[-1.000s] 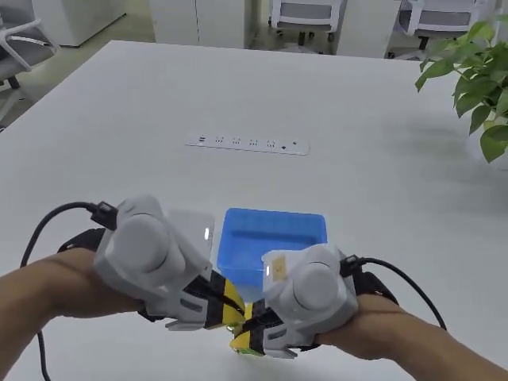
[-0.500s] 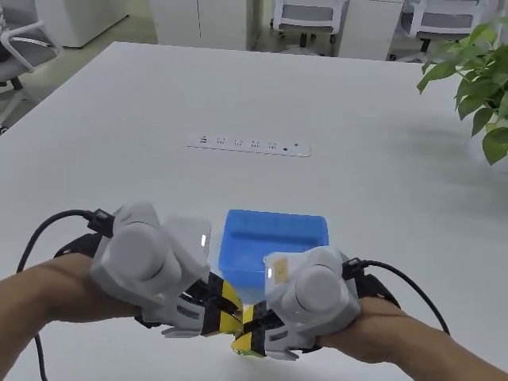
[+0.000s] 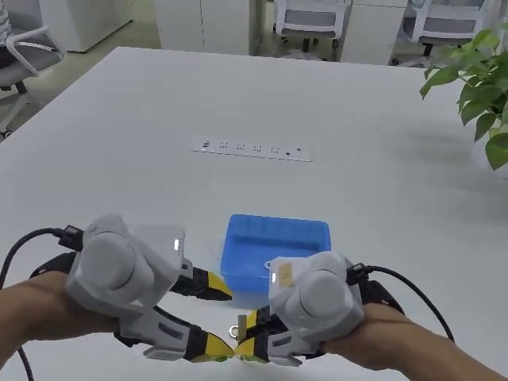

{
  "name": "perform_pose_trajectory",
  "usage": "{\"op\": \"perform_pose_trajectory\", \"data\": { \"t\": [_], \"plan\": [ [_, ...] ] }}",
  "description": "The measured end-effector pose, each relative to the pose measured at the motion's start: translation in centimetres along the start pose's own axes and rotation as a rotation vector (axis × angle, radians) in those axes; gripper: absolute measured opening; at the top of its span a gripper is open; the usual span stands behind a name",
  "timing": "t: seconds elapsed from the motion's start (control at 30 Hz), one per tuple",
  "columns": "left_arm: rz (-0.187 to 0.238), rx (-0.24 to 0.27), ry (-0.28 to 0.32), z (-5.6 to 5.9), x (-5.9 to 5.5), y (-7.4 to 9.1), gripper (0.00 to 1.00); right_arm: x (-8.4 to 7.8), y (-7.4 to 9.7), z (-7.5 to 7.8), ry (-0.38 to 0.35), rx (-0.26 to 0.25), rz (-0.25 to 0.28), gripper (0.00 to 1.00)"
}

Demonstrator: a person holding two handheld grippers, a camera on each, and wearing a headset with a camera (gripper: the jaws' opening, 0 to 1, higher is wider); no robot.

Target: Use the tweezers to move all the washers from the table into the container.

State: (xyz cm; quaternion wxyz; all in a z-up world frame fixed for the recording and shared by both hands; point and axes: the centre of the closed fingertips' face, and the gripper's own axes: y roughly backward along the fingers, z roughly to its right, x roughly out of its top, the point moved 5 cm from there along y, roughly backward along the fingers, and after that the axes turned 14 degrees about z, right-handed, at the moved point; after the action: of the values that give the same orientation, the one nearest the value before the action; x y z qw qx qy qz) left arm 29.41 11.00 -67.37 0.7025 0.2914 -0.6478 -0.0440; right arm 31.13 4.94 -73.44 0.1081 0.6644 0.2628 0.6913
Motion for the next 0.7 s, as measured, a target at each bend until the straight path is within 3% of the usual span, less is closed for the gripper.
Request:
{"op": "perform_pose_trajectory", "data": {
  "t": [0.3,0.7],
  "plan": [
    [0.072,0.072,0.103,-0.1,-0.8,0.8,0.66,0.4,0.5,0.2,-0.007,-0.004,0.015,0.07],
    [0.164,0.189,0.158,-0.3,-1.1,1.5,0.91,1.4,1.8,0.6,0.004,-0.009,0.026,0.07]
  ]
}}
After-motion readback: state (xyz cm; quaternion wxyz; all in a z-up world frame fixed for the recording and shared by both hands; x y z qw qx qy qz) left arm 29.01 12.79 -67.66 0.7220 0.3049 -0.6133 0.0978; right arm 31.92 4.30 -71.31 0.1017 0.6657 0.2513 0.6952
